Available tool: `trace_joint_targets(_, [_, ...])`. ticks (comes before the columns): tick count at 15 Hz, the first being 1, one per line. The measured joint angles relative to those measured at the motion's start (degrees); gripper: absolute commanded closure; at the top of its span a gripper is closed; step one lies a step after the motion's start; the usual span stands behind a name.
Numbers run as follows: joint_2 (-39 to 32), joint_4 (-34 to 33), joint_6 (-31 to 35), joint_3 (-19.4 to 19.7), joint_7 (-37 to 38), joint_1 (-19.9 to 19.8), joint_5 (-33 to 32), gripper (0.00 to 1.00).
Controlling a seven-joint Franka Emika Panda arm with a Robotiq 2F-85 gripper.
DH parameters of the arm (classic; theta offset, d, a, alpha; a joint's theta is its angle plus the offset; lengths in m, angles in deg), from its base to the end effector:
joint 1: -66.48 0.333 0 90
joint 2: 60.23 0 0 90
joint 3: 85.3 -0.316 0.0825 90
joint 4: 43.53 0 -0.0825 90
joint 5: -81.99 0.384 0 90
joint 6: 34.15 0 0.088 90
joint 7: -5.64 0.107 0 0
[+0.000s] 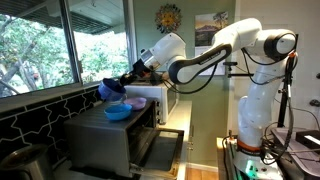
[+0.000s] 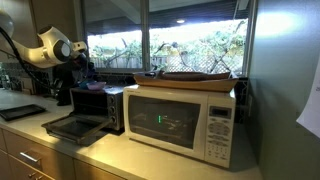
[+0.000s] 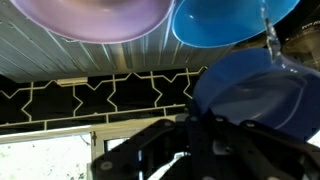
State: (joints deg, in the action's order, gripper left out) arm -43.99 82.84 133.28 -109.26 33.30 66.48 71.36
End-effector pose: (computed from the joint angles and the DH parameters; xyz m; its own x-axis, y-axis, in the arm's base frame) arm 0.4648 0.2447 0.6048 0.5599 0.0170 0.8284 0.2007 -0.9728 -0.1156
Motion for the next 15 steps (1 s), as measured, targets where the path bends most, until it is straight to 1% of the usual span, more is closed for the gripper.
trace_joint_targets(15, [-0.2,0.1,1.3,-0.2,0.0,0.0,-0.4,0.99])
